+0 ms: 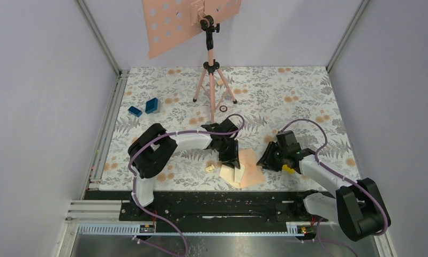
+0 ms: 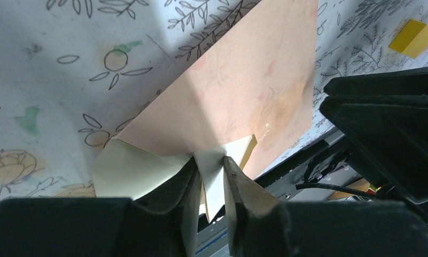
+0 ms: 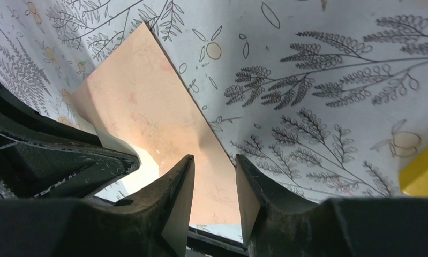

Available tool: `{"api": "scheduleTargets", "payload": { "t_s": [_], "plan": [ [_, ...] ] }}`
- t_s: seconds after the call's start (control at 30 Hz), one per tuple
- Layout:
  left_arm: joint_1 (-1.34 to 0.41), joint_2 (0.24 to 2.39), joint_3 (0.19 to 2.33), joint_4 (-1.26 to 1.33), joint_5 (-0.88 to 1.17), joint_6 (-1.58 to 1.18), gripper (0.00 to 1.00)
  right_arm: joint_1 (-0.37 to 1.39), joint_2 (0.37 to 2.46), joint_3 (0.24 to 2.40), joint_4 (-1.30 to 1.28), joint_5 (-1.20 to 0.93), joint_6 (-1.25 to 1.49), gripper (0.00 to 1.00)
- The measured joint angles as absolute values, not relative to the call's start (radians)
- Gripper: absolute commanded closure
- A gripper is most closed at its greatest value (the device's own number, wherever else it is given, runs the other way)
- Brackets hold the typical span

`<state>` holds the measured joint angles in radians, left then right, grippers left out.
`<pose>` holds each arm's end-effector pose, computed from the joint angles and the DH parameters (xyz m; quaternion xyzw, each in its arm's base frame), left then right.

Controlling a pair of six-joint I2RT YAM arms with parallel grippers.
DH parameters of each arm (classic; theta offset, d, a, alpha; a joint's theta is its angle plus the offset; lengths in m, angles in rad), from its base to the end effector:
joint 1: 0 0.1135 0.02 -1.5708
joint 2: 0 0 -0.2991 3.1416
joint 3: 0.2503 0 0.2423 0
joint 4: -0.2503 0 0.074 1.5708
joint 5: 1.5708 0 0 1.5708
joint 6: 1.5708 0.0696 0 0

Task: Place the letter into the envelope and seal it
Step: Place the letter in the envelope.

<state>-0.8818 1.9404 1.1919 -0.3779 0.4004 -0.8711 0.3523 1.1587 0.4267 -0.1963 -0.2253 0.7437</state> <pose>0.2335 -0.3262 0.1519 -0.0489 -0.9557 0.2901 0.0109 0.1823 0.0836 0.1617 0.1485 0.9317 0.2545 0.2122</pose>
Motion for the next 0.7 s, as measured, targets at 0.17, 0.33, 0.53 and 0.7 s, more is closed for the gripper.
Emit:
{"api": "scheduleTargets", "payload": {
  "t_s": [0.17,0.33,0.53,0.7],
  "plan": [
    [-0.881,1.915,1.183,-0.390,0.401,-0.869,0.87,0.352,1.079,0.427,-0.260,-0.191,0.728,0.54],
    [-0.881,1.912,1.171,-0.360,0.405,-0.892,1.00,0.352,1.097,0.427,-0.263,-0.198,0.710,0.52],
    [-0.879,1.921,1.171,-0.337,0.421,-0.896,1.00,0.353,1.111,0.431,-0.228,-0.264,0.677,0.73],
    [-0.868,2.016,1.262,-0.373,0.476,-0.834,1.00,0.353,1.182,0.462,-0.215,-0.309,0.648,0.84]
  ]
}}
